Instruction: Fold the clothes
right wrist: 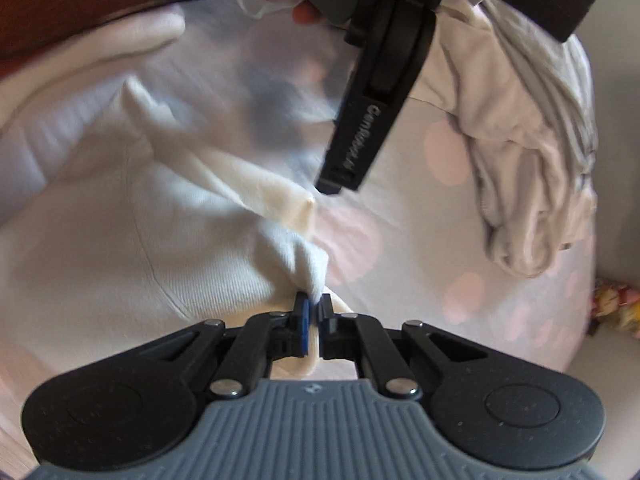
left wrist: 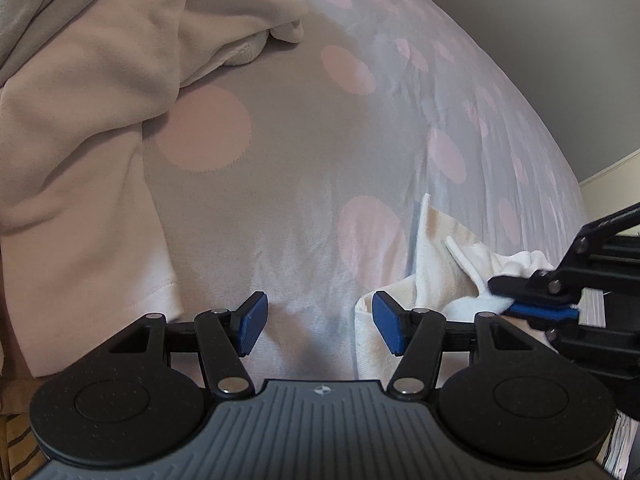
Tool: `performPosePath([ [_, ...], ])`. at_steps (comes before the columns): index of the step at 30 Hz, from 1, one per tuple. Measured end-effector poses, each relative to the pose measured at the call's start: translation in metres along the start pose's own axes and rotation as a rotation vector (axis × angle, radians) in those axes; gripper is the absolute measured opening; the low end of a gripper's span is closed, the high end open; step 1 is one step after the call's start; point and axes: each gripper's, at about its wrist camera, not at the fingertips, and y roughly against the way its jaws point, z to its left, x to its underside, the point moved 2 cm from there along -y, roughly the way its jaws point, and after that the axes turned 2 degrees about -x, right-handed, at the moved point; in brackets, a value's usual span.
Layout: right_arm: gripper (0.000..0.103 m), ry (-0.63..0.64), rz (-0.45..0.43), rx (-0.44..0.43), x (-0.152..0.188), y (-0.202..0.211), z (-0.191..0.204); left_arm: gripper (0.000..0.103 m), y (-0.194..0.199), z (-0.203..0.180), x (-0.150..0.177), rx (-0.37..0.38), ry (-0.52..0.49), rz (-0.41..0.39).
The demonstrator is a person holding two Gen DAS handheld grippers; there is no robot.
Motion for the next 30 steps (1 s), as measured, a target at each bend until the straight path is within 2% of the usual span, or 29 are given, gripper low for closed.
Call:
performPosePath([
  [3, 0.005, 0.001, 0.007, -0.040, 0.001, -0.014, 0.001, 0.056, -0.001, 0.001, 0.000, 0.015, -0.001, -0.006],
  [5, 0.010, -0.057, -0.001, -0.046, 0.007, -0.013, -0.007, 0.056, -0.003, 0.001, -0.001, 0.025, -0.005, -0.005],
  [6, 0.012, -0.105, -0.010, -0.038, 0.011, -0.009, -0.013, 0.056, -0.004, 0.001, -0.002, 0.030, -0.007, -0.002],
  [8, 0.026, -0.222, -0.030, -0.001, 0.019, 0.004, -0.024, 0.056, -0.006, -0.001, -0.003, 0.032, -0.014, -0.001],
  [11, 0.026, -0.392, -0.077, 0.027, 0.029, 0.025, -0.027, 0.056, -0.005, -0.006, -0.001, 0.047, -0.036, 0.003],
  [16, 0.026, -0.645, -0.158, 0.077, 0.018, 0.058, 0.023, 0.056, 0.001, -0.017, 0.008, 0.063, -0.079, 0.012],
  [20, 0.027, -0.746, -0.206, 0.089, -0.005, 0.061, 0.079, 0.056, 0.009, -0.028, 0.018, 0.068, -0.105, 0.027],
  [24, 0.030, -0.739, -0.212, 0.132, -0.030, 0.058, 0.125, 0.056, 0.020, -0.040, 0.032, 0.061, -0.134, 0.047],
  [26, 0.042, -0.717, -0.204, 0.161, -0.040, 0.055, 0.141, 0.056, 0.027, -0.047, 0.041, 0.050, -0.154, 0.055],
  [30, 0.043, -0.640, -0.161, 0.213, -0.053, 0.040, 0.165, 0.056, 0.041, -0.058, 0.061, 0.050, -0.184, 0.075],
])
